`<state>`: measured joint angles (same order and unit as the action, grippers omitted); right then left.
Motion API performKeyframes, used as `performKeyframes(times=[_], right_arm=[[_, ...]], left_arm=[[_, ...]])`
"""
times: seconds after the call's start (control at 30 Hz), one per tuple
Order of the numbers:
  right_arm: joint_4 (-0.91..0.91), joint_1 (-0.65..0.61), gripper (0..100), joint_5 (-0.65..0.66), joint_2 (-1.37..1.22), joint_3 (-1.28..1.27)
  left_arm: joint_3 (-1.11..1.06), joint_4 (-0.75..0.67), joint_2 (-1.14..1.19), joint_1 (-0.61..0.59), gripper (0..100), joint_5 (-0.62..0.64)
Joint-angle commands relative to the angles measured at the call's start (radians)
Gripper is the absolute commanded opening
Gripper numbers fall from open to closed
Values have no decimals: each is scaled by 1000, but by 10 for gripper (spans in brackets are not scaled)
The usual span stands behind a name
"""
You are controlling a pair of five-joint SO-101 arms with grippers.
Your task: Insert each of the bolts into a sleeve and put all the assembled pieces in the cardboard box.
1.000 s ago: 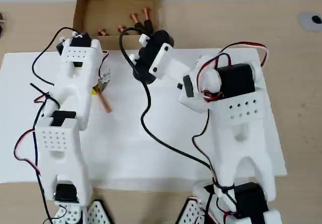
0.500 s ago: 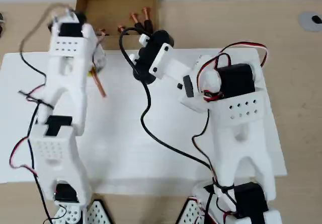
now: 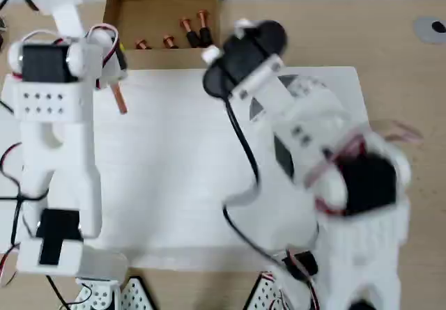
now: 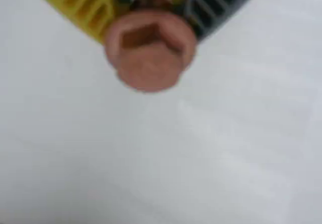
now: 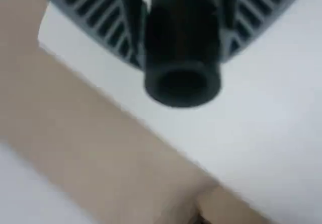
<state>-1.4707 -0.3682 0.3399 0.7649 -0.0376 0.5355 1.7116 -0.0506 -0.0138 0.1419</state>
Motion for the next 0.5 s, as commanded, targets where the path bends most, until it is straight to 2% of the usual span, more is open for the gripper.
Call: performKeyframes(times=[0.0, 0.07, 0.17, 0.4, 0.47], right_arm=[[54, -97, 12, -55, 232, -220], [72, -128, 12, -57, 355, -371], [160, -130, 12, -55, 532, -562], [580, -179, 12, -55, 897, -989], [635, -203, 12, -55, 963, -1092]], left_arm=[[-160, -2, -151, 6, 16, -9], [-256, -12, -242, 8, 16, -18], [-423, -107, -403, 6, 16, -44], [-865, -460, -774, 6, 12, -17], [-991, -572, -842, 5, 12, 17]])
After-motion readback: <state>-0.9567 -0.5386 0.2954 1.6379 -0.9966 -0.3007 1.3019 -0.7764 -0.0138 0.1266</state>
